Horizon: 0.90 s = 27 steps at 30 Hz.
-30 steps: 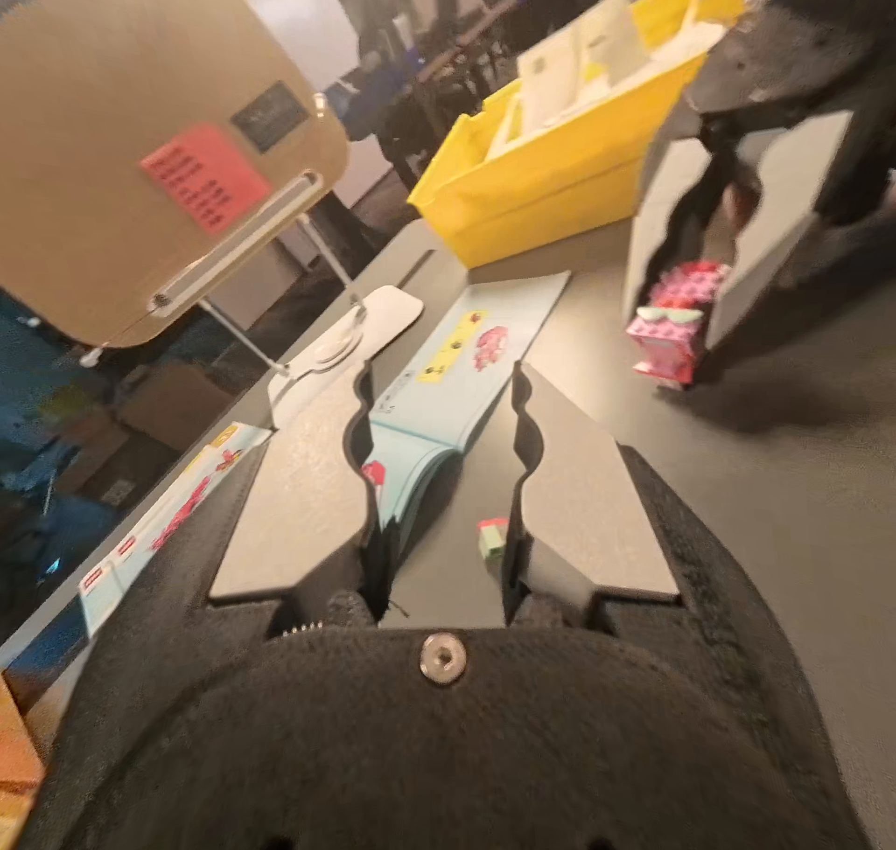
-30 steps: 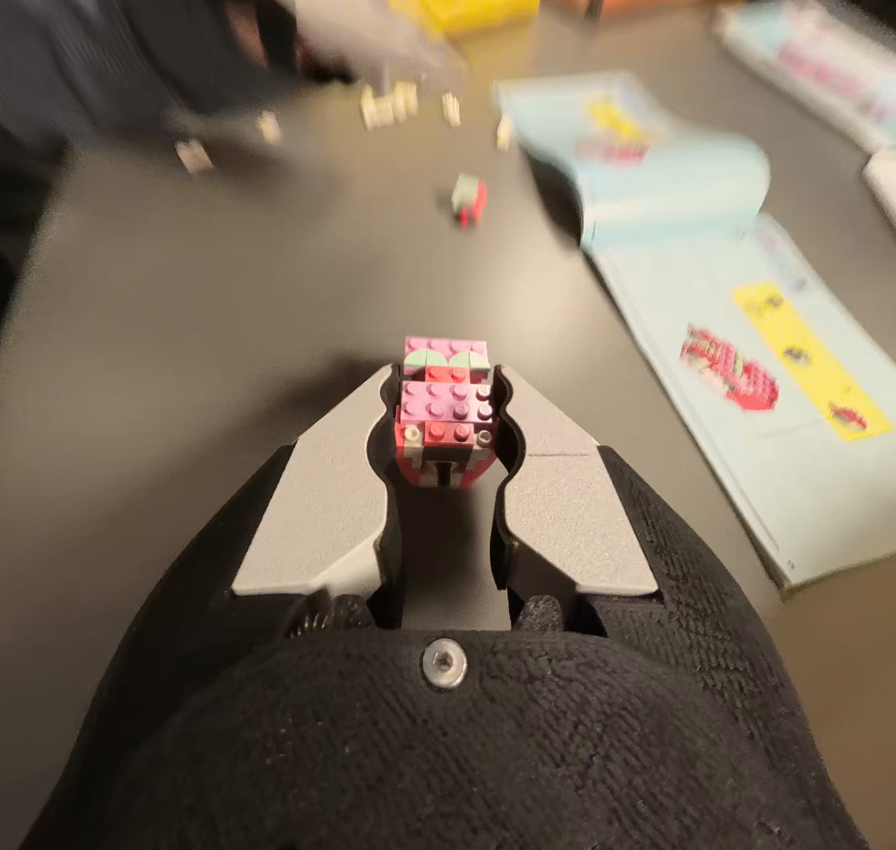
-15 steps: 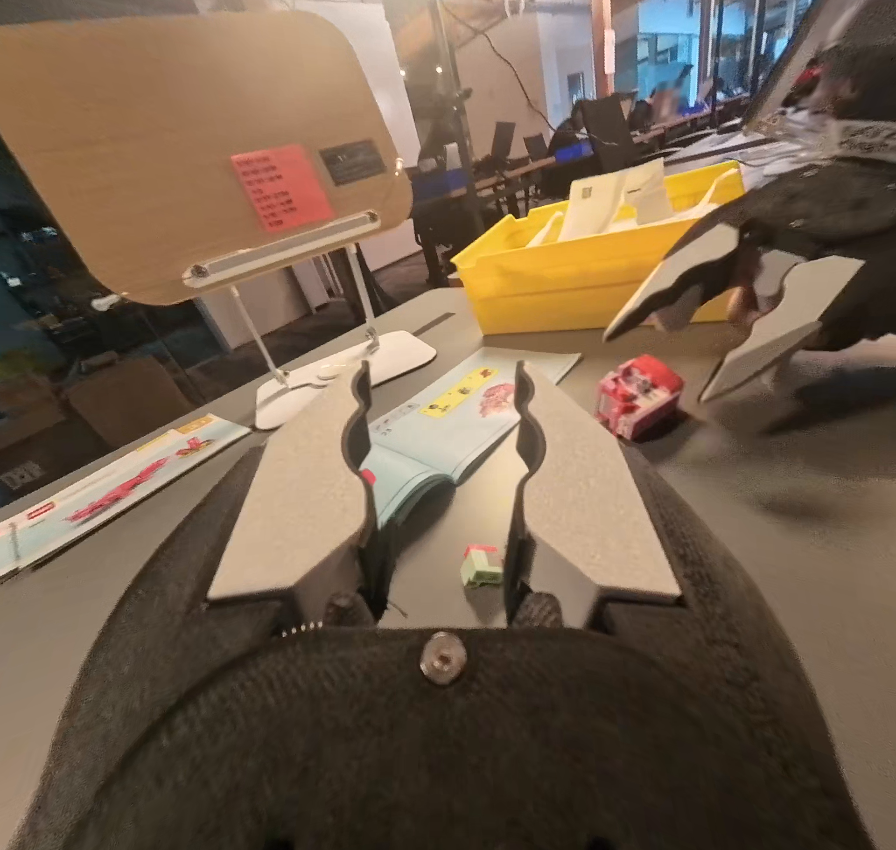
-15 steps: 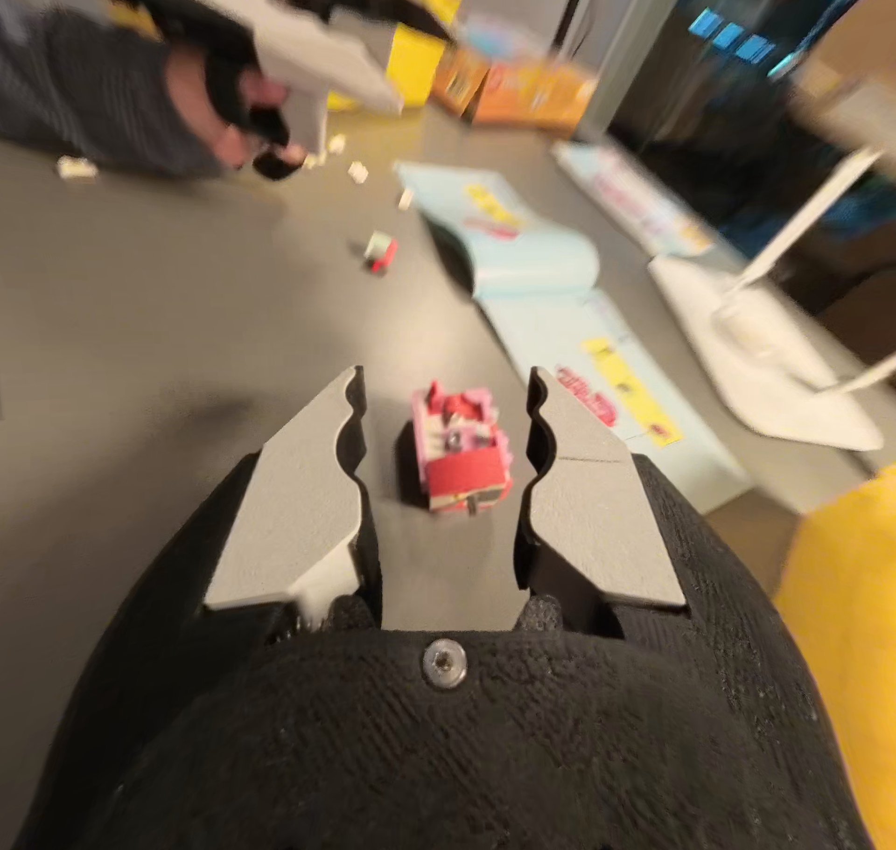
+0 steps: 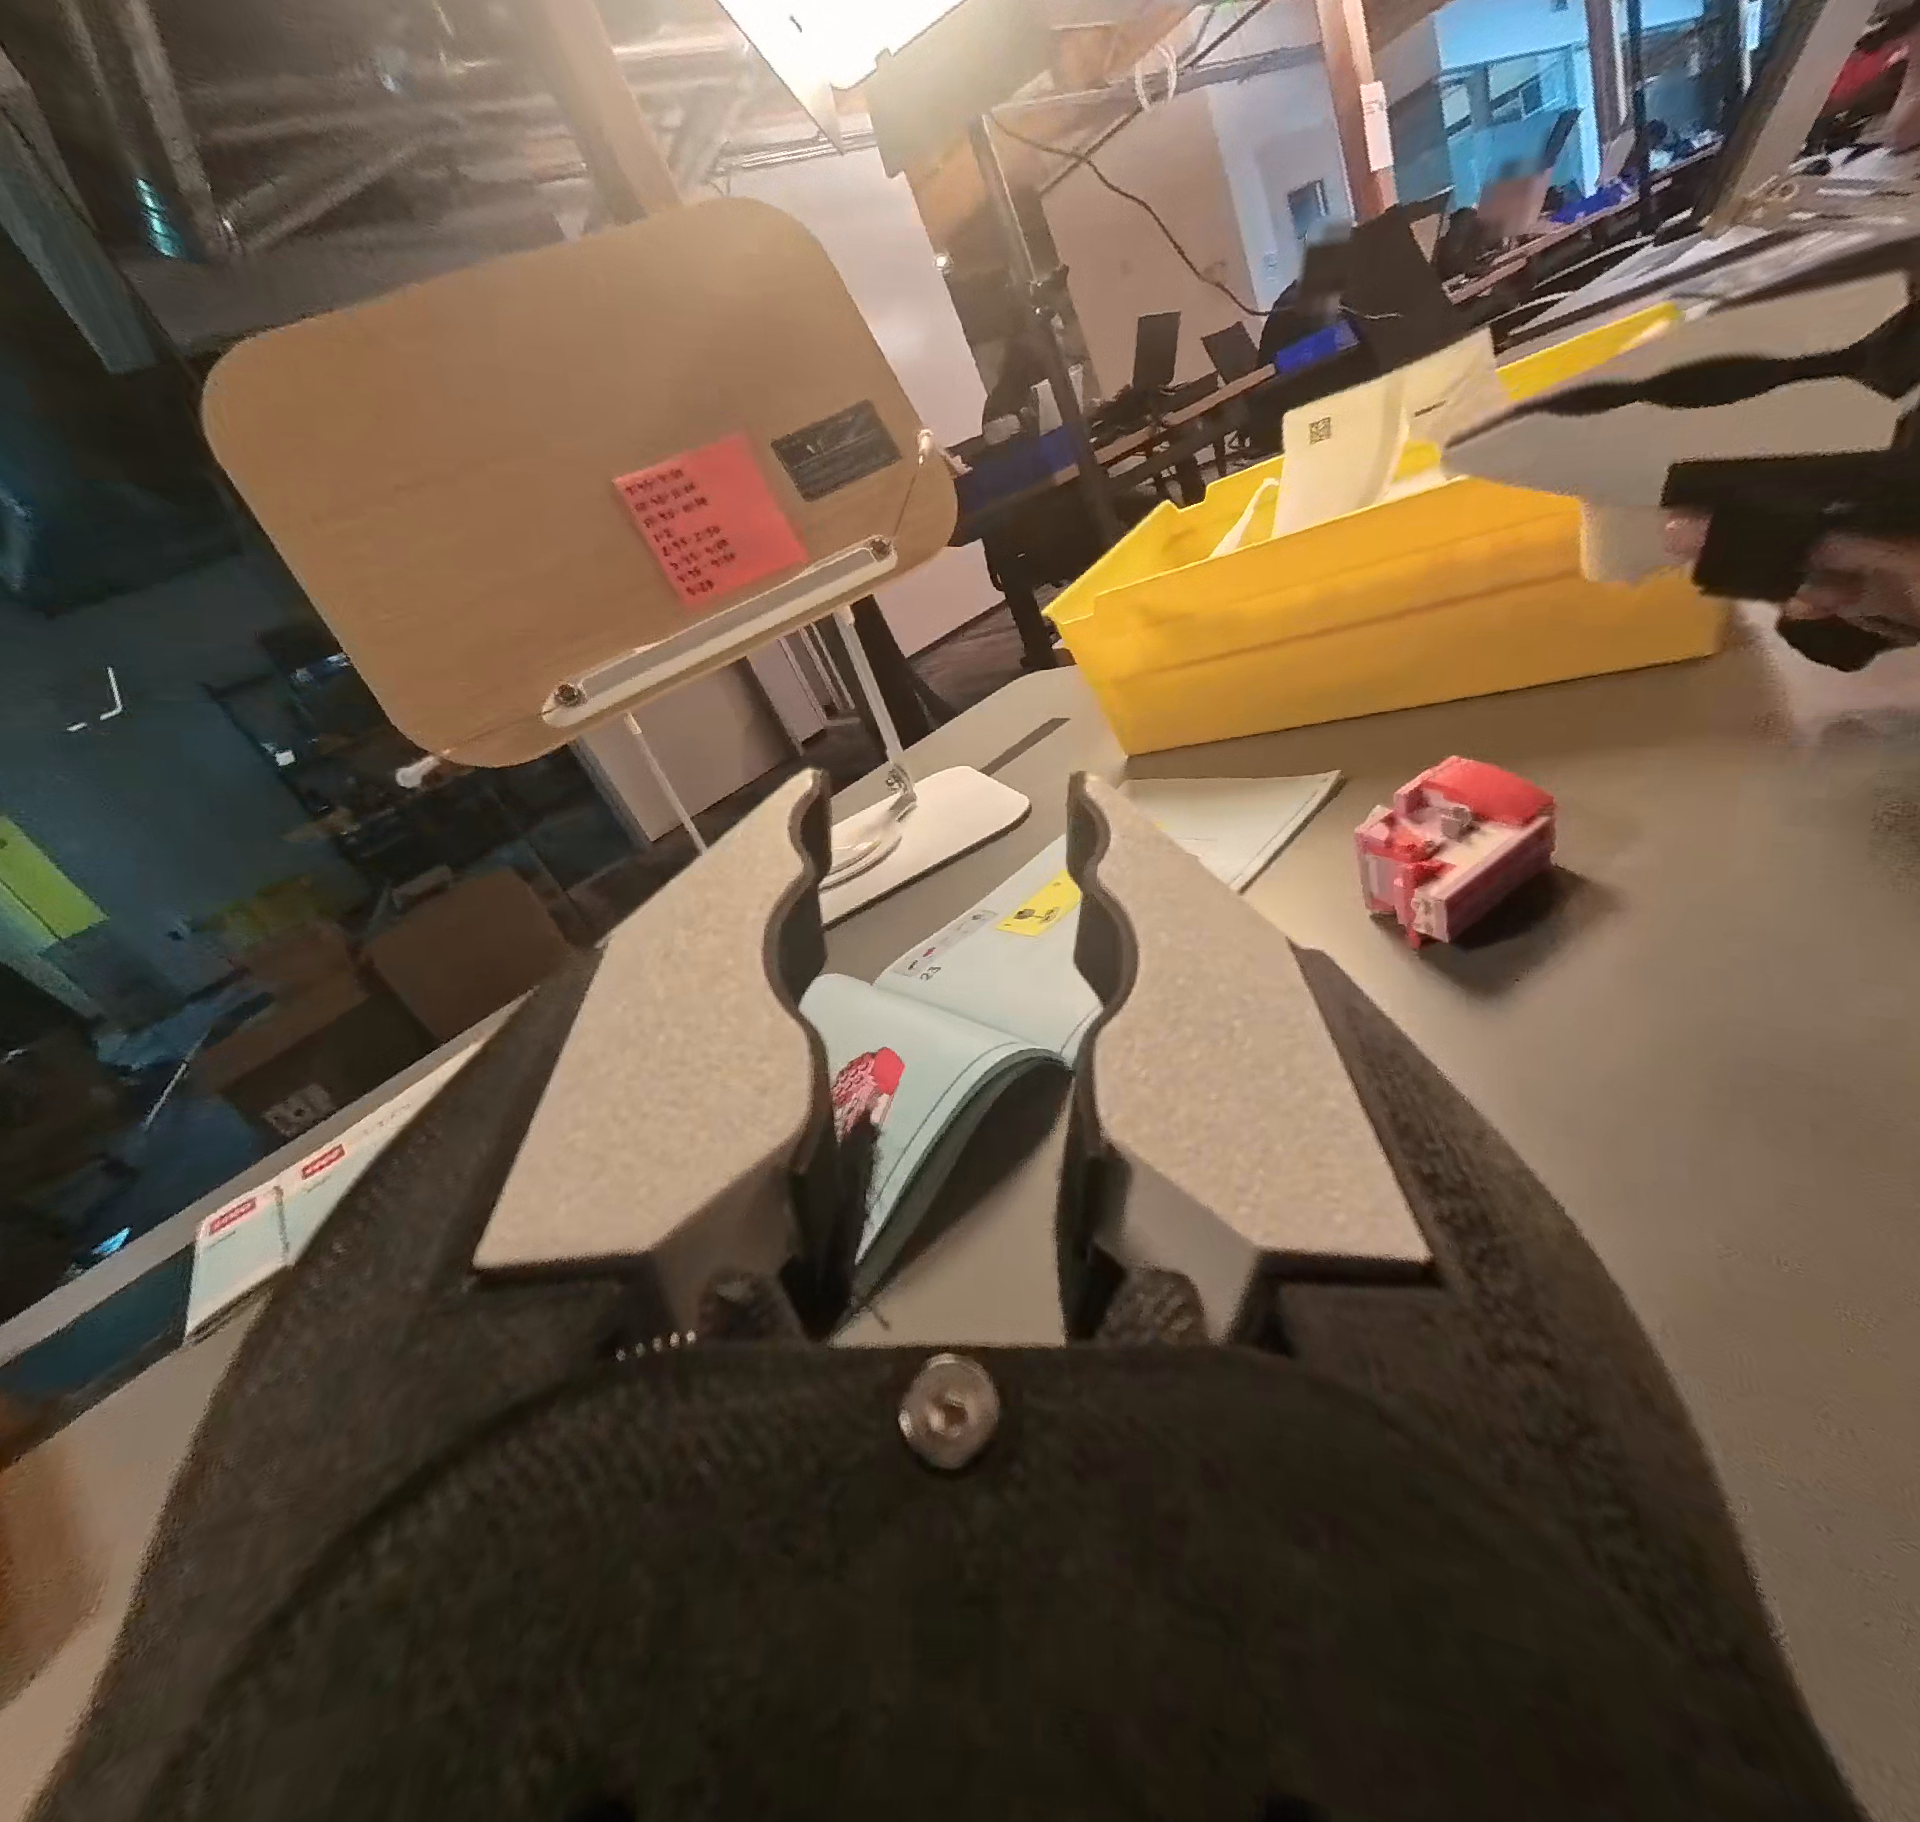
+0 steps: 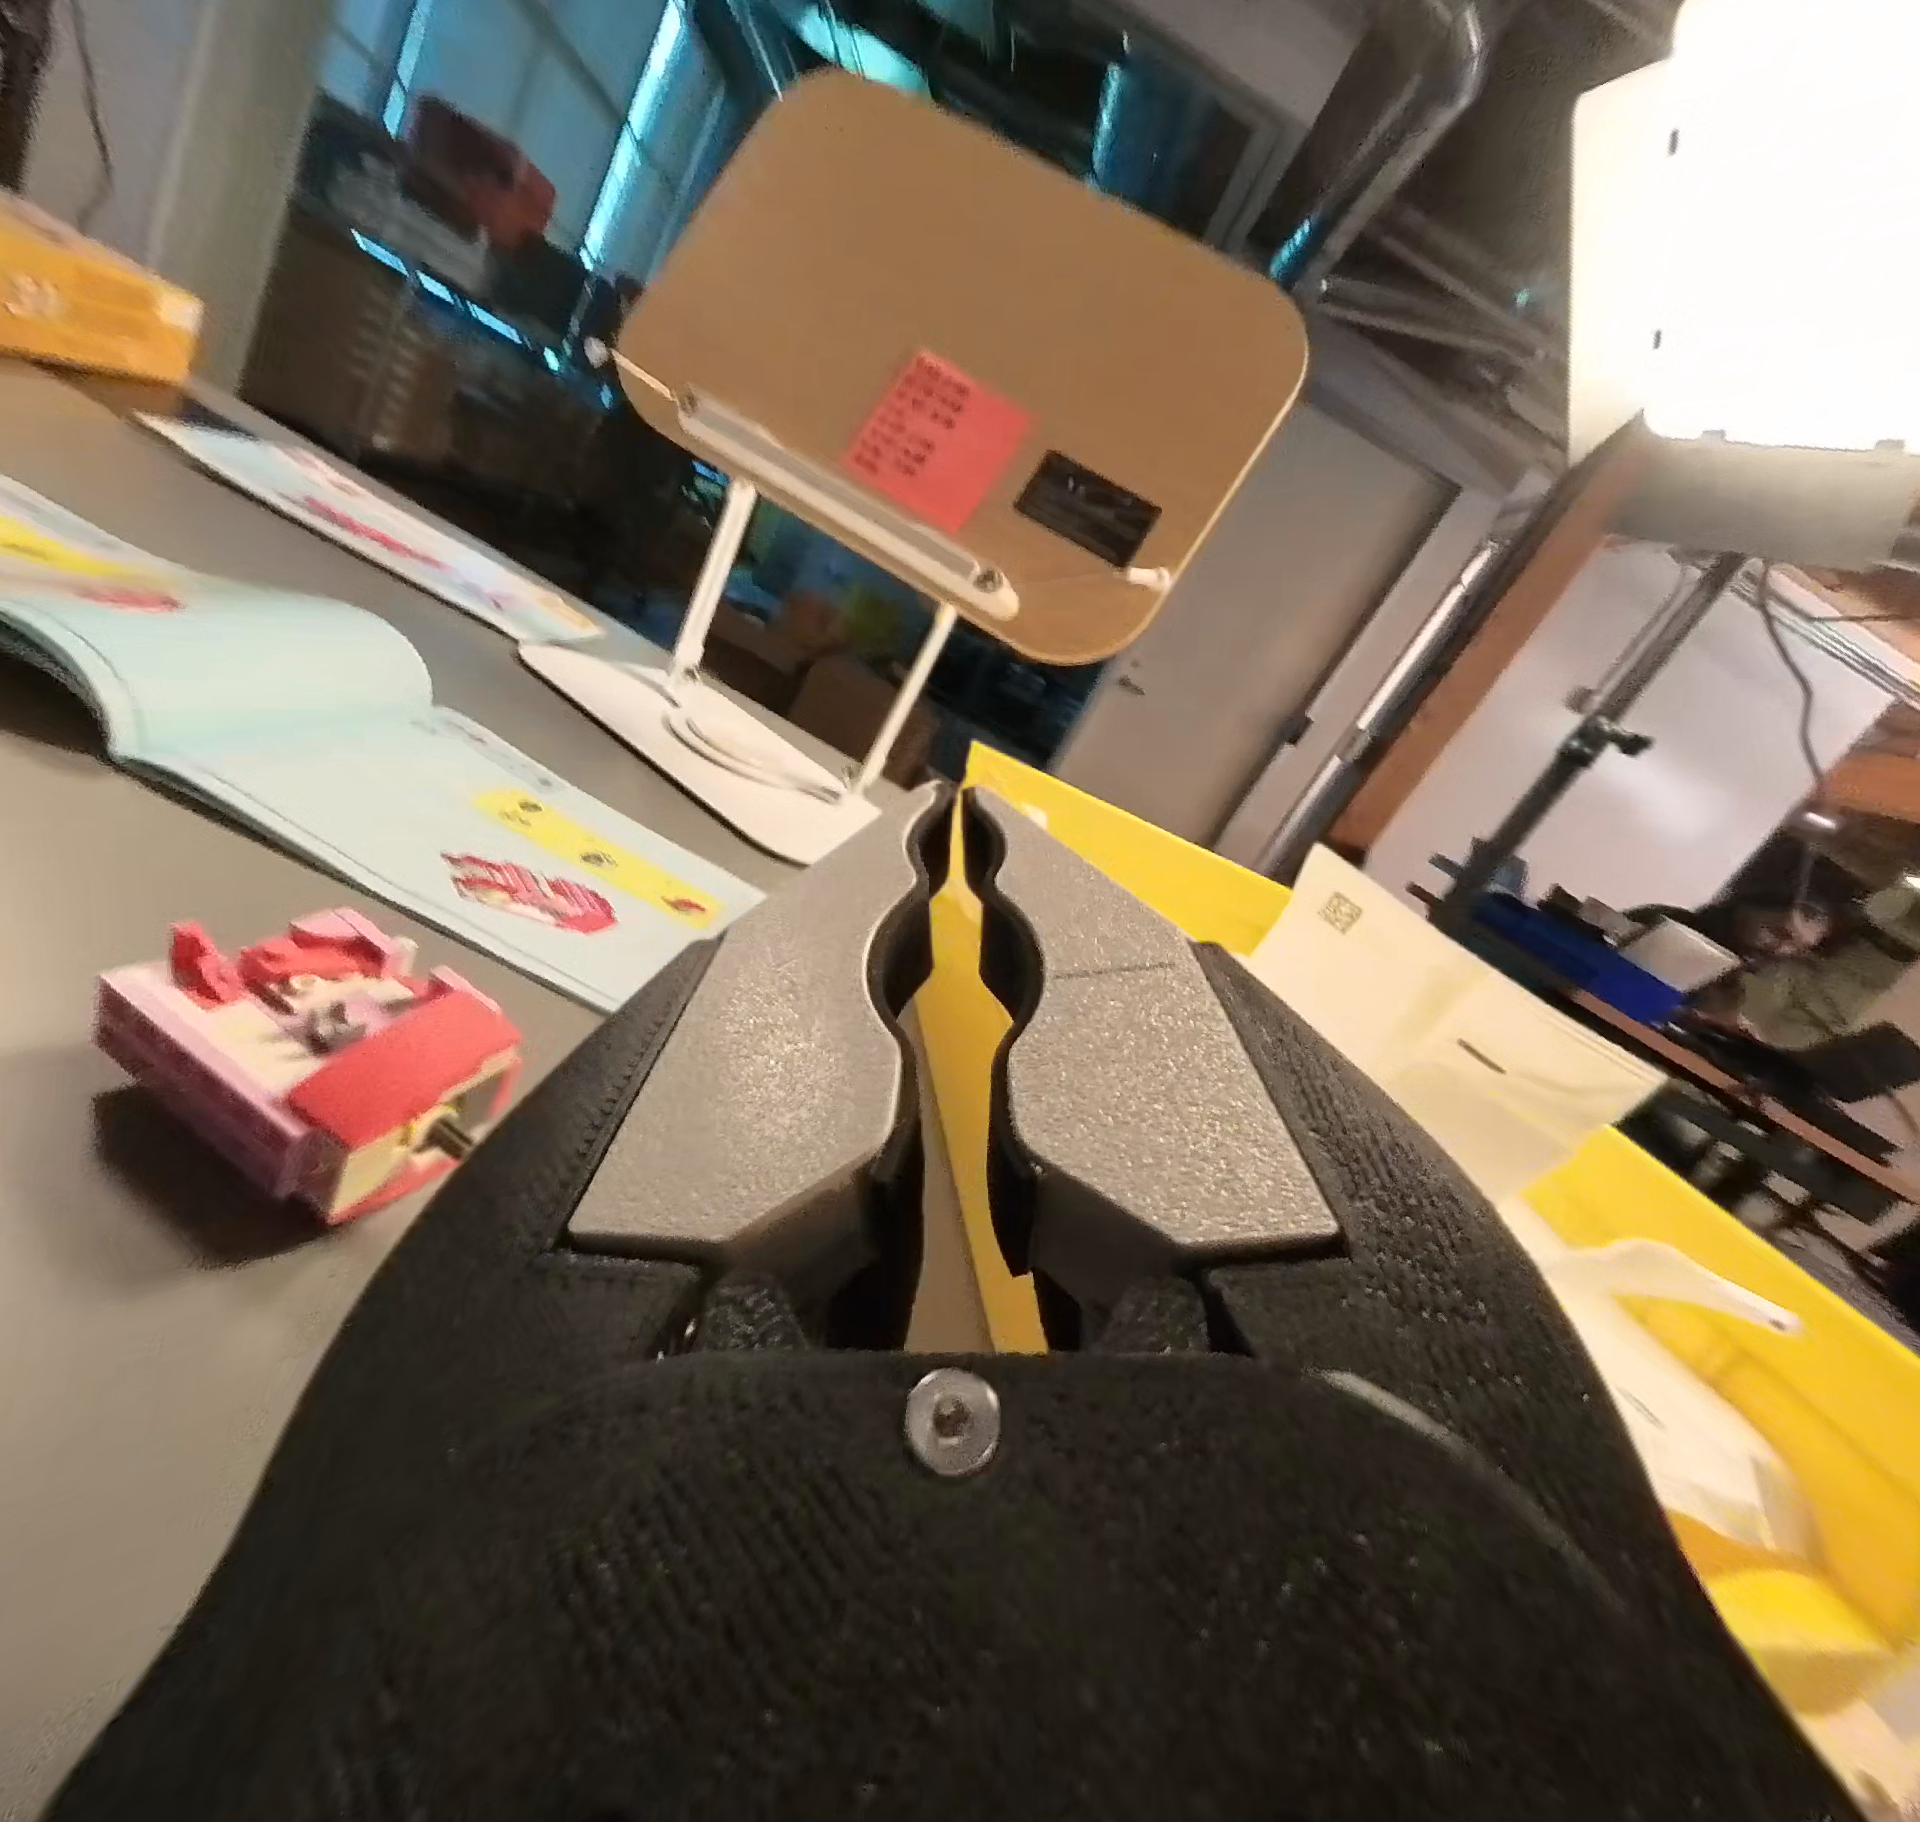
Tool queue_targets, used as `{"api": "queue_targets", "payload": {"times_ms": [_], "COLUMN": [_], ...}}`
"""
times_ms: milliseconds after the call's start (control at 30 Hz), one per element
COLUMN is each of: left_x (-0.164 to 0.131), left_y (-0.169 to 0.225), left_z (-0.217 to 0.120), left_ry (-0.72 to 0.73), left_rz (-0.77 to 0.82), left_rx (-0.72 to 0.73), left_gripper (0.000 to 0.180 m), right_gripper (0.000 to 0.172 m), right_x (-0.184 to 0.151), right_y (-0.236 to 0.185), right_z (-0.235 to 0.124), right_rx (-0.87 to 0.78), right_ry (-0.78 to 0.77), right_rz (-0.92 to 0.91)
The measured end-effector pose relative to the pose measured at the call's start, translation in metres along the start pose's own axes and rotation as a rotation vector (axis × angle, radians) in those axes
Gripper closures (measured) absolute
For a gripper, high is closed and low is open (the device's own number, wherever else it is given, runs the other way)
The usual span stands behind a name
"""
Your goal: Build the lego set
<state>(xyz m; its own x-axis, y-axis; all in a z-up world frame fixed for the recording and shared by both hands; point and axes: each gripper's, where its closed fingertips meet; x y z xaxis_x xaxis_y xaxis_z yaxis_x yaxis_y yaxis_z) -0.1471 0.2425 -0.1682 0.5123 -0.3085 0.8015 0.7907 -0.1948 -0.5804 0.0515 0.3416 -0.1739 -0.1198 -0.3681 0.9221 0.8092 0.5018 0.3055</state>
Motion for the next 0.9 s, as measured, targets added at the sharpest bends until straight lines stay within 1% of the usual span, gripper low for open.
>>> {"api": "queue_targets", "payload": {"times_ms": [133,233,267,367,400,433,467,567,633,767,833,900], "left_x": [-0.002,-0.014,-0.021,-0.031,-0.034,-0.04,-0.047,-0.072,-0.085,-0.096,-0.104,-0.101], "left_y": [-0.011,-0.018,-0.015,0.012,0.019,0.023,0.028,0.041,0.05,0.07,0.073,0.074], "left_z": [-0.003,-0.004,-0.004,-0.006,-0.008,-0.01,-0.012,-0.017,-0.021,-0.024,-0.027,-0.027], "left_ry": [-0.013,-0.078,-0.122,-0.227,-0.266,-0.309,-0.35,-0.516,-0.61,-0.672,-0.717,-0.707], "left_rz": [-0.103,-0.235,-0.307,-0.547,-0.586,-0.591,-0.563,-0.422,-0.362,-0.323,-0.296,-0.3], "left_rx": [-0.009,-0.061,-0.112,-0.395,-0.461,-0.485,-0.506,-0.518,-0.532,-0.596,-0.604,-0.611], "left_gripper": [0.137,0.137,0.137,0.131,0.131,0.128,0.127,0.13,0.13,0.135,0.137,0.143], "right_gripper": [0.172,0.172,0.172,0.172,0.172,0.172,0.172,0.172,0.172,0.172,0.172,0.172], "right_x": [-0.009,-0.014,-0.014,-0.015,-0.016,-0.015,-0.014,-0.009,-0.007,0.0,0.005,0.01], "right_y": [-0.001,0.008,0.012,0.009,0.008,0.005,0.003,-0.006,-0.01,-0.018,-0.021,-0.023], "right_z": [0.004,0.005,0.005,0.006,0.006,0.007,0.008,0.014,0.019,0.026,0.026,0.025], "right_rx": [-0.028,-0.073,-0.083,-0.071,-0.066,-0.056,-0.045,0.0,0.021,0.071,0.095,0.11], "right_ry": [-0.057,-0.082,-0.078,-0.085,-0.087,-0.082,-0.074,-0.034,-0.007,0.048,0.076,0.102], "right_rz": [-0.072,-0.046,-0.022,-0.022,-0.033,-0.038,-0.039,-0.038,-0.032,0.001,0.018,0.037]}}
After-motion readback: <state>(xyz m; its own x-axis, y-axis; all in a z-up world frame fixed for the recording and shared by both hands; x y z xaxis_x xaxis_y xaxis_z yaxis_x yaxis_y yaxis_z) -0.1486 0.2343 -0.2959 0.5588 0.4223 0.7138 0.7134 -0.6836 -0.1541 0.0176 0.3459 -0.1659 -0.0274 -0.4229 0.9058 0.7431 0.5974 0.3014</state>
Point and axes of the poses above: each gripper's, where its closed fingertips meet, z out along the fingers, x out of its top, y = z × x across the jaws, and after that the axes turned 12 degrees about z, right-handed
